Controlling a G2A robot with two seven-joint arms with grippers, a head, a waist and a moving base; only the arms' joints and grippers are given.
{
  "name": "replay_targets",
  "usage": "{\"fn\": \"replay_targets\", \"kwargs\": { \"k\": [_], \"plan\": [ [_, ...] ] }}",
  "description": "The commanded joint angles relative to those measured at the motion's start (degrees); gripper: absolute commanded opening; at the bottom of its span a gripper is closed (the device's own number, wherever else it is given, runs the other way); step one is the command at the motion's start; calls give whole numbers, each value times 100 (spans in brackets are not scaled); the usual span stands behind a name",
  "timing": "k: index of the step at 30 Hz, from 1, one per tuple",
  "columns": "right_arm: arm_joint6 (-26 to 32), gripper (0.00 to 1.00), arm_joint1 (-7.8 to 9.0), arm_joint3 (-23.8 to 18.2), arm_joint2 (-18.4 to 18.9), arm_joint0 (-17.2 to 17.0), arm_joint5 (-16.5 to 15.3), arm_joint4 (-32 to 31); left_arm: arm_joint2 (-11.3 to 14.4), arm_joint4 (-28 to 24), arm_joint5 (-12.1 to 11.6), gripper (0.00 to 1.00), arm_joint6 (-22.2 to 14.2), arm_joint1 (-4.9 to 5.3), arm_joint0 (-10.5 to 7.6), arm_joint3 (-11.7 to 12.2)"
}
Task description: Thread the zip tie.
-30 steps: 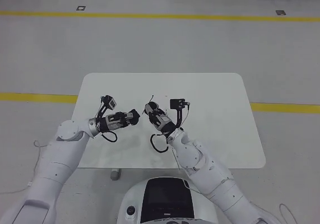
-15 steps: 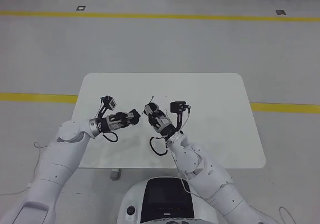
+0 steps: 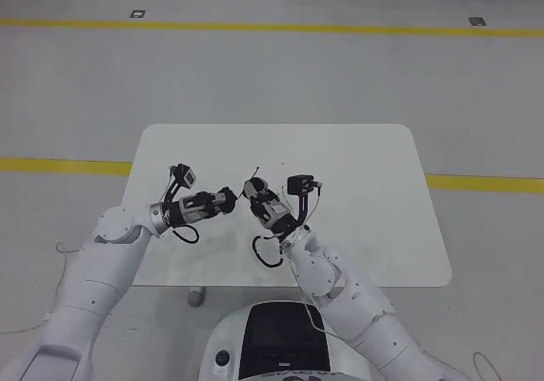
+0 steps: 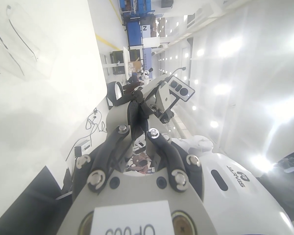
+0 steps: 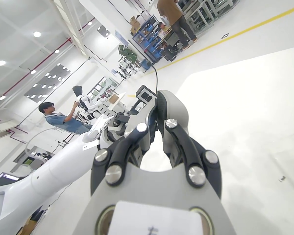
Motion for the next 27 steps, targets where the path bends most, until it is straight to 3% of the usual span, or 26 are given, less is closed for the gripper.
{"fn": "replay_targets", "kwargs": {
  "k": [1, 27],
  "plan": [
    [-8, 0, -5, 4, -12, 2, -7, -9, 7, 1, -3, 0, 3, 7, 10, -6],
    [-7, 0, -14, -107, -23, -111, -138, -114, 6, -38, -4, 0, 46, 87, 134, -188]
  ]
}}
